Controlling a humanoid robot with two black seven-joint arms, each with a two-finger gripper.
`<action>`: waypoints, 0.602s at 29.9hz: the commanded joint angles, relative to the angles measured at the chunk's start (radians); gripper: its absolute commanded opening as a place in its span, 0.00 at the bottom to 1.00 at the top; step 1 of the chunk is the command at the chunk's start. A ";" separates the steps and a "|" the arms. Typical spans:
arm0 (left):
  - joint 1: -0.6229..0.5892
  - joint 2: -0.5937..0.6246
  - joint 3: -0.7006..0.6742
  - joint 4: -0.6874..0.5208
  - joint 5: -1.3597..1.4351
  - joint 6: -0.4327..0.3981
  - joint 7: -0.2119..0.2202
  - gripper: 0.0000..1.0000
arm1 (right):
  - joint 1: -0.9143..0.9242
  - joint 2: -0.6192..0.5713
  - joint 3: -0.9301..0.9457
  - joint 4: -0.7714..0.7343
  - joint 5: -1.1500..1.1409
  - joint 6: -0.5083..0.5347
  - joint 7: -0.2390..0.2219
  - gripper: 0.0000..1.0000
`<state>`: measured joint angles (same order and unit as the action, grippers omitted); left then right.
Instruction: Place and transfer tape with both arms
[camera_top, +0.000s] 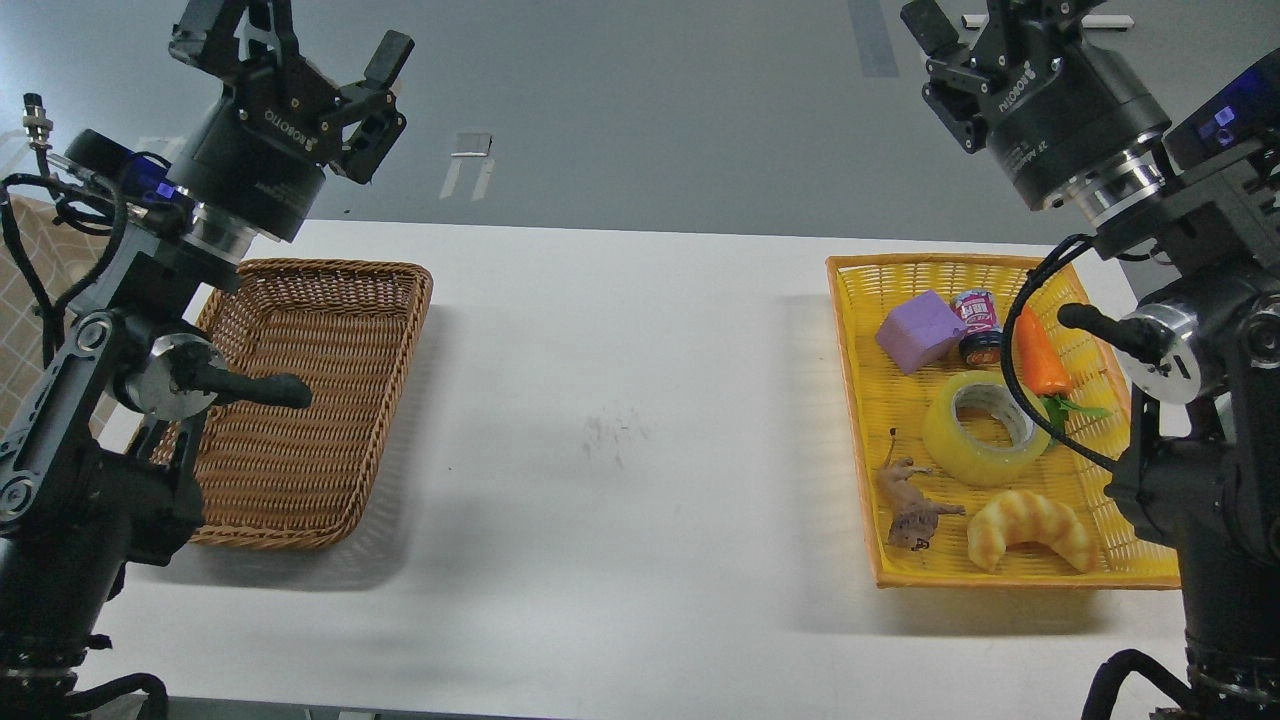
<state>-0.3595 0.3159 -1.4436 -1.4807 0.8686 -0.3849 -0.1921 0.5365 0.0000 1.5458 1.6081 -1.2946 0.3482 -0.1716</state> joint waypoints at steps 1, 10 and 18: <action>0.016 -0.008 0.003 -0.016 0.001 0.006 0.002 0.98 | -0.012 0.000 -0.003 0.001 0.000 0.000 0.001 1.00; 0.013 -0.011 0.017 -0.010 -0.005 0.012 0.002 0.98 | -0.029 0.000 0.004 0.045 0.001 -0.015 0.035 0.97; 0.017 -0.023 0.022 -0.009 -0.088 0.012 0.010 0.98 | -0.093 0.000 0.011 0.059 0.000 -0.025 0.167 0.98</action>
<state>-0.3471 0.2919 -1.4231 -1.4925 0.7920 -0.3714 -0.1801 0.4484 0.0000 1.5560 1.6759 -1.2934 0.3303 -0.0274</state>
